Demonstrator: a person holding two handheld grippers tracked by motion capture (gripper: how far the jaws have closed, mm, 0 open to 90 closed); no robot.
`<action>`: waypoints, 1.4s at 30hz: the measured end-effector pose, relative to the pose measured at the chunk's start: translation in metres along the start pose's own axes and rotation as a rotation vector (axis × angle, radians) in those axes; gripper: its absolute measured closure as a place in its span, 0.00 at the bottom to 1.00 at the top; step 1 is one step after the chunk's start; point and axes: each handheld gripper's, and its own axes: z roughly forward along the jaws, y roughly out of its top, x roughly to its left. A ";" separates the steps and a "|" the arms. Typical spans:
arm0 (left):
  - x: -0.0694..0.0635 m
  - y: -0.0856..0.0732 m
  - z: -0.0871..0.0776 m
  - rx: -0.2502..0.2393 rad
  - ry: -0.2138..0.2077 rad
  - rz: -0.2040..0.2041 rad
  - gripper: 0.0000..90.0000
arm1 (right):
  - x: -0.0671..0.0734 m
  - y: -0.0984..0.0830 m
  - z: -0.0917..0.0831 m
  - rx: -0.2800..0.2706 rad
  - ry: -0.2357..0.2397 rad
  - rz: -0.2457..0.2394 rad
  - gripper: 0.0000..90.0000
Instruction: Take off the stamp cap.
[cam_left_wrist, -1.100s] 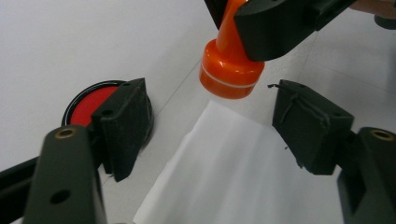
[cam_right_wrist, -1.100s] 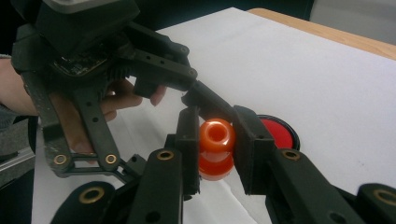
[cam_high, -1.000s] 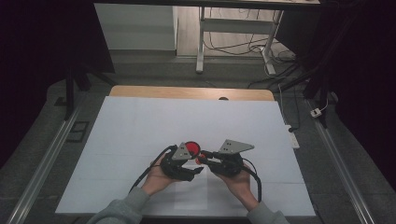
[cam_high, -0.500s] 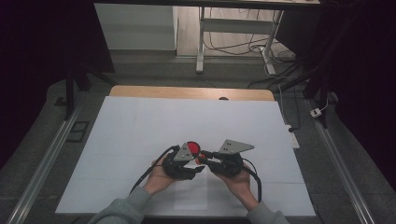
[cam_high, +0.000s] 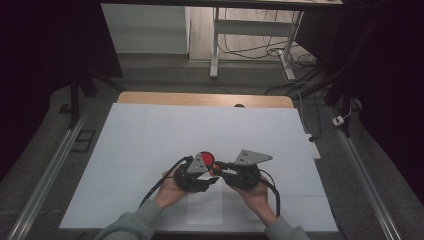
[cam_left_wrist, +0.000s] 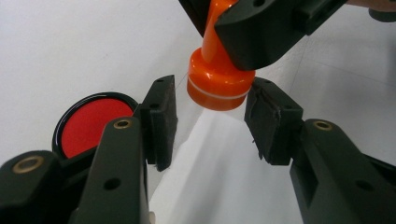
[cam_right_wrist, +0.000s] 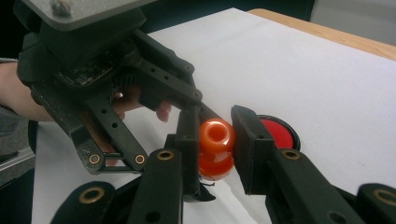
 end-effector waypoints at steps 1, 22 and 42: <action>0.000 0.000 0.000 -0.001 0.000 -0.001 0.60 | 0.000 0.000 0.000 0.000 0.000 -0.001 0.80; -0.001 0.000 0.001 -0.002 0.000 0.012 0.70 | 0.000 0.000 0.000 -0.001 0.000 -0.002 0.80; -0.003 -0.002 0.002 0.010 0.021 0.031 0.73 | 0.001 -0.001 0.001 0.002 -0.007 -0.009 0.80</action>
